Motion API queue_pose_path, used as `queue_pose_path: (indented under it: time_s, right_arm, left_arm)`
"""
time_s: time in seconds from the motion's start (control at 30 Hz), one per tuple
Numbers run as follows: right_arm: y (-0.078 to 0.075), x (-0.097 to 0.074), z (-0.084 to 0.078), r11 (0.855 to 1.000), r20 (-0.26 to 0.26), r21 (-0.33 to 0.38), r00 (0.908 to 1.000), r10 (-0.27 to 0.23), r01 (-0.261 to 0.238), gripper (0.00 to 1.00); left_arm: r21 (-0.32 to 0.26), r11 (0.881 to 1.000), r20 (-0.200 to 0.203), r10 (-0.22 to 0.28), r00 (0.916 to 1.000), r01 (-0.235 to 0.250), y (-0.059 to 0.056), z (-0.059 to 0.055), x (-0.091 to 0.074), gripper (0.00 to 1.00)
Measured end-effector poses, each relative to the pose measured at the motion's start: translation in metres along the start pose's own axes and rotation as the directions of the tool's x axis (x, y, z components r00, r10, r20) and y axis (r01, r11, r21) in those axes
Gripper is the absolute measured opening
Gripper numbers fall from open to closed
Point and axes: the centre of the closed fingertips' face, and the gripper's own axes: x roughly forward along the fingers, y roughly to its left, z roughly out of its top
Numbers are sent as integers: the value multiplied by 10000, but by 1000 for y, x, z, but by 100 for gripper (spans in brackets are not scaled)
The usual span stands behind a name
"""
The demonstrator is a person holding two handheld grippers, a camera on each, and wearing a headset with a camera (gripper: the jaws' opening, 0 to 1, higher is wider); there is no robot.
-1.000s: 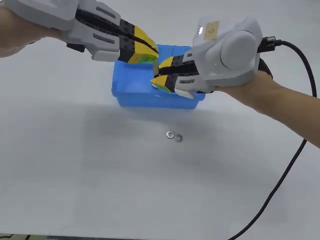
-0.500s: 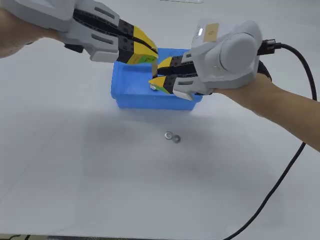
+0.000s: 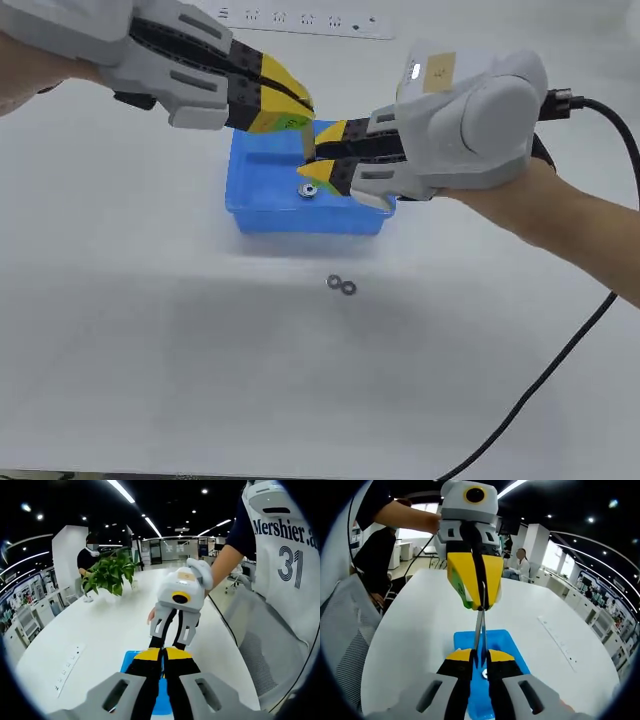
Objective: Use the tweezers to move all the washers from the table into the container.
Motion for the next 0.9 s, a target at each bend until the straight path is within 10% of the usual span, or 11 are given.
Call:
queue_pose_path:
  time_s: [0.33, 0.9]
  right_arm:
    - [21, -26, 9, 9998, 92, -139, 9999, -133, 135, 12]
    - [60, -35, -13, 9996, -160, 293, 9999, 0, 5, 12]
  left_arm:
    - [381, 9990, 67, -242, 9997, 239, -22, 17, 4, 5]
    - [25, 9968, 16, -802, 9968, 802, -64, 8, 22, 5]
